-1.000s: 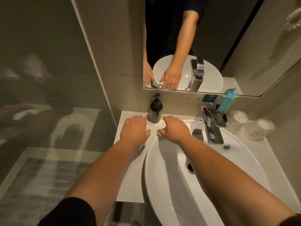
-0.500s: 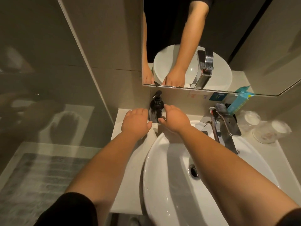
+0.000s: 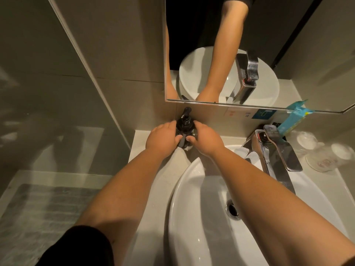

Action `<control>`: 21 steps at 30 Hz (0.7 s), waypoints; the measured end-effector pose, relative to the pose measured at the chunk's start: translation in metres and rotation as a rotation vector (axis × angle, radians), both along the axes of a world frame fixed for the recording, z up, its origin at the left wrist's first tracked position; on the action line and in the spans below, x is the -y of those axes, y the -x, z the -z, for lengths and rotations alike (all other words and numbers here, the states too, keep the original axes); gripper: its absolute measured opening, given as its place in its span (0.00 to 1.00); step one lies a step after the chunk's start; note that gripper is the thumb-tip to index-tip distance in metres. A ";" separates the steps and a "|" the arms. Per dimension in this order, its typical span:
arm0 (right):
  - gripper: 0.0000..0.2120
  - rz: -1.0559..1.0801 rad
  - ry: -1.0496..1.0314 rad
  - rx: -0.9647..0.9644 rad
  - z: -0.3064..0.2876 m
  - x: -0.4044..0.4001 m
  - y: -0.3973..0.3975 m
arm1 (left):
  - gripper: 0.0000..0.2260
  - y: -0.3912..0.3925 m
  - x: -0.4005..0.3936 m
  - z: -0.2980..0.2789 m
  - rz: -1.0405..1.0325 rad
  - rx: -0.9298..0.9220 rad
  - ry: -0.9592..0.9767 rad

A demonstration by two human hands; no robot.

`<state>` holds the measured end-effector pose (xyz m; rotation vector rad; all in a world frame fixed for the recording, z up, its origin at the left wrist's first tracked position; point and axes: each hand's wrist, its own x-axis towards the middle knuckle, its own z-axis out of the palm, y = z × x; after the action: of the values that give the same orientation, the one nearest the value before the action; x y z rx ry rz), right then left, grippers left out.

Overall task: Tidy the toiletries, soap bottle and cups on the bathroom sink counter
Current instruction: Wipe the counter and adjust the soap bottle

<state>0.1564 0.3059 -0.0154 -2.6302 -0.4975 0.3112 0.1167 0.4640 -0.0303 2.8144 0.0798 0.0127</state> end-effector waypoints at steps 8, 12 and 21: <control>0.26 0.006 -0.017 0.023 -0.002 0.004 -0.002 | 0.21 0.006 0.009 0.003 -0.078 -0.005 0.155; 0.26 0.017 -0.005 0.034 -0.007 0.007 0.002 | 0.18 0.011 0.014 0.000 -0.090 0.005 0.156; 0.29 0.048 -0.056 0.005 -0.007 0.009 0.006 | 0.20 0.009 0.010 -0.004 -0.076 -0.034 0.182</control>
<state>0.1507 0.2969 -0.0080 -2.5849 -0.4375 0.2718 0.1082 0.4542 -0.0261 2.6290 0.1866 -0.0242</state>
